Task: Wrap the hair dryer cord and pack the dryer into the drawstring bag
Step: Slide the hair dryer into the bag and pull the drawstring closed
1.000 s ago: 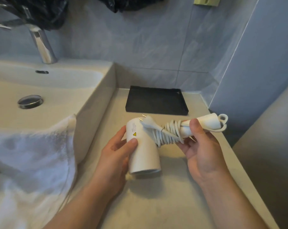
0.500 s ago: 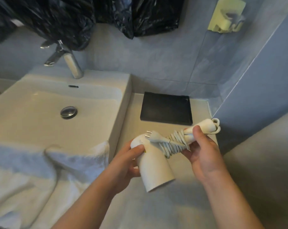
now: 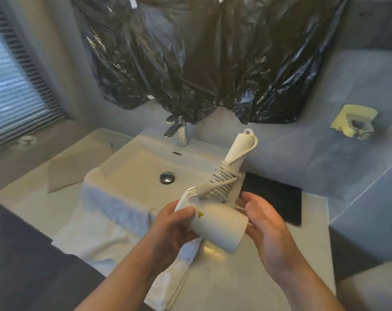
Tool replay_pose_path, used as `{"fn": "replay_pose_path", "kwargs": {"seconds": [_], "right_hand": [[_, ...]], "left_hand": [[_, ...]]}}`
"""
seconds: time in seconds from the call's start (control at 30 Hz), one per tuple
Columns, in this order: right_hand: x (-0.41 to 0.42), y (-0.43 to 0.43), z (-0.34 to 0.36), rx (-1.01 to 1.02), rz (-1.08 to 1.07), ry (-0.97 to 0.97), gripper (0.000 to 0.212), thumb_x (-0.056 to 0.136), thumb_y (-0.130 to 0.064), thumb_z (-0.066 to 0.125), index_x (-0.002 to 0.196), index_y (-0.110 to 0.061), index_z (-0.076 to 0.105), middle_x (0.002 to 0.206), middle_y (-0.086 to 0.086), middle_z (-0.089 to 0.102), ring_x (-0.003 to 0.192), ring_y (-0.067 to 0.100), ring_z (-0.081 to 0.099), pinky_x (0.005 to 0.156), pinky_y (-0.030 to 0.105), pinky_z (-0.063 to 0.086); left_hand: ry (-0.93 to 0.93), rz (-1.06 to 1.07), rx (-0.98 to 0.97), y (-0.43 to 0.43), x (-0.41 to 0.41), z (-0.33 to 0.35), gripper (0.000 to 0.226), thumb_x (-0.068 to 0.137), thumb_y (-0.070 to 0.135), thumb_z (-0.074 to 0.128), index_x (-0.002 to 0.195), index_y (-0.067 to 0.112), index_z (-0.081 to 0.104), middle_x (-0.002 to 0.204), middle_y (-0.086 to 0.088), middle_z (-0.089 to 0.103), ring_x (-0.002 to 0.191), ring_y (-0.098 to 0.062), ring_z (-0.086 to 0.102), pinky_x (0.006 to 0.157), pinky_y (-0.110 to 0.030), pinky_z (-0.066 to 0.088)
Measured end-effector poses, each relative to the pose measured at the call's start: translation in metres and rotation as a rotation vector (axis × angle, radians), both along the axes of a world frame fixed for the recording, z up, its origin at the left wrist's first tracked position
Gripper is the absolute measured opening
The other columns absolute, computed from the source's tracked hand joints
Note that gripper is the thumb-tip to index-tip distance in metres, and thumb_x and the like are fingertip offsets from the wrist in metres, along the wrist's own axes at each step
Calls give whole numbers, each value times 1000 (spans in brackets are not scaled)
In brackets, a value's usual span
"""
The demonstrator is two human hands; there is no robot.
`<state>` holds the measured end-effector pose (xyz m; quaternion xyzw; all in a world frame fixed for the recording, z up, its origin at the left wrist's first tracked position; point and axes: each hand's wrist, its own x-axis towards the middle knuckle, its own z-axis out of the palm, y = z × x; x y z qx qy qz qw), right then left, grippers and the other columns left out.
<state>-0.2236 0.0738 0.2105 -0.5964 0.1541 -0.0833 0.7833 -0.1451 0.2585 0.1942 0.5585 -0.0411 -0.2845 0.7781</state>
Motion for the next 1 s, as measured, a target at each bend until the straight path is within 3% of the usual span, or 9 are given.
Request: {"fn": "replay_pose_path", "kwargs": {"seconds": [0.2, 0.37, 0.47, 0.6, 0.77, 0.87, 1.0], "right_hand": [[24, 61, -1, -20, 190, 37, 41, 80, -25, 74, 117, -28, 55, 99, -6, 71, 90, 6, 69, 70, 26, 59], [46, 100, 1, -37, 251, -5, 39, 69, -23, 67, 107, -22, 65, 92, -3, 74, 90, 16, 70, 74, 31, 58], [61, 122, 0, -47, 293, 8, 37, 69, -24, 66, 106, -22, 68, 95, -1, 74, 91, 18, 70, 78, 37, 59], [91, 158, -5, -46, 330, 26, 35, 69, -24, 66, 103, -24, 71, 96, 2, 74, 92, 21, 70, 78, 39, 59], [138, 221, -16, -39, 351, 19, 49, 57, -34, 72, 105, -22, 72, 101, 8, 74, 92, 22, 70, 76, 37, 57], [172, 272, -24, -29, 354, 31, 48, 64, -25, 71, 111, -22, 68, 103, 7, 73, 93, 21, 69, 77, 36, 57], [210, 336, -31, 27, 305, 52, 81, 52, -29, 80, 128, -16, 55, 111, 8, 72, 98, 23, 68, 79, 37, 57]], "left_hand": [[56, 176, -145, 54, -4, 5, 58, 58, 29, 76, 111, 5, 72, 111, -19, 71, 99, -28, 70, 76, -36, 60], [67, 274, -101, 102, 1, 1, 76, 52, 34, 77, 120, 1, 65, 115, -21, 68, 102, -29, 64, 85, -39, 58], [76, 303, -69, 136, 13, -7, 84, 56, 38, 76, 125, -7, 60, 128, -32, 59, 111, -41, 60, 96, -46, 52], [33, 270, -17, 181, 39, -14, 78, 56, 37, 75, 119, -8, 64, 123, -33, 62, 107, -42, 62, 91, -48, 53], [15, 233, 42, 247, 83, -20, 64, 57, 37, 76, 109, 0, 71, 110, -23, 72, 101, -37, 65, 92, -47, 52], [-2, 213, 82, 301, 118, -24, 68, 60, 35, 76, 116, -2, 68, 116, -23, 71, 109, -39, 66, 95, -45, 54], [6, 217, 54, 364, 153, -32, 72, 60, 32, 77, 122, -1, 64, 117, -21, 71, 111, -36, 67, 90, -39, 55]]}}
